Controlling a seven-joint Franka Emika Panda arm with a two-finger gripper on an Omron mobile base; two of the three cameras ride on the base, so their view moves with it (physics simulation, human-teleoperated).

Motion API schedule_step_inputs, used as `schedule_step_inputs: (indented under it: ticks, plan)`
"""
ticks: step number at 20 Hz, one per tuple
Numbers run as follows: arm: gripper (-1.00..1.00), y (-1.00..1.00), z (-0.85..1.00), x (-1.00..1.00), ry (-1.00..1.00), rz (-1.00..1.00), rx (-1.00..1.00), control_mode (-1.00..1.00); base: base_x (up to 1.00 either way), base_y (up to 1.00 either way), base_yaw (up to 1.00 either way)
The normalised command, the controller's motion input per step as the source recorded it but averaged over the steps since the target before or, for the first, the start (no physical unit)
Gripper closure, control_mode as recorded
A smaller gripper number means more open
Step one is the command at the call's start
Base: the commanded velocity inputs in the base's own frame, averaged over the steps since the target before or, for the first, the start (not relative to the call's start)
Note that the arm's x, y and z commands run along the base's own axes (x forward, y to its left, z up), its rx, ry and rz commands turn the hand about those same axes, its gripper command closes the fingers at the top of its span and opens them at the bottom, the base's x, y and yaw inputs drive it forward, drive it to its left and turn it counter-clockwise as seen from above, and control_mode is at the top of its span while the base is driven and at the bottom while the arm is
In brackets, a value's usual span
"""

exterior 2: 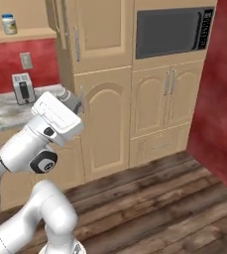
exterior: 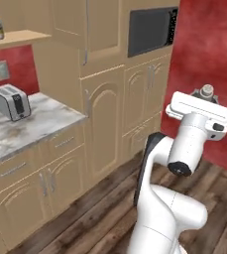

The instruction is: Collect the turmeric, mayonnaise, and shaker from the cabinet and place them next to the stove.

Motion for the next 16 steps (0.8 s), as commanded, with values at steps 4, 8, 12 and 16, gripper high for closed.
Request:
schedule_step_inputs:
  ticks: [4, 8, 12, 16]
  plan:
    - [1.00, 0.00, 0.00, 0.00, 0.00, 0.00, 0.00, 1.00, -0.21, 0.07, -0.57]
    - [1.00, 0.00, 0.00, 0.00, 0.00, 0.00, 0.00, 1.00, -0.18, 0.07, -0.58]
    - [1.00, 0.00, 0.00, 0.00, 0.00, 0.00, 0.00, 1.00, -0.19, 0.02, -0.59]
    - [1.00, 0.00, 0.00, 0.00, 0.00, 0.00, 0.00, 1.00, -0.22, 0.01, -0.59]
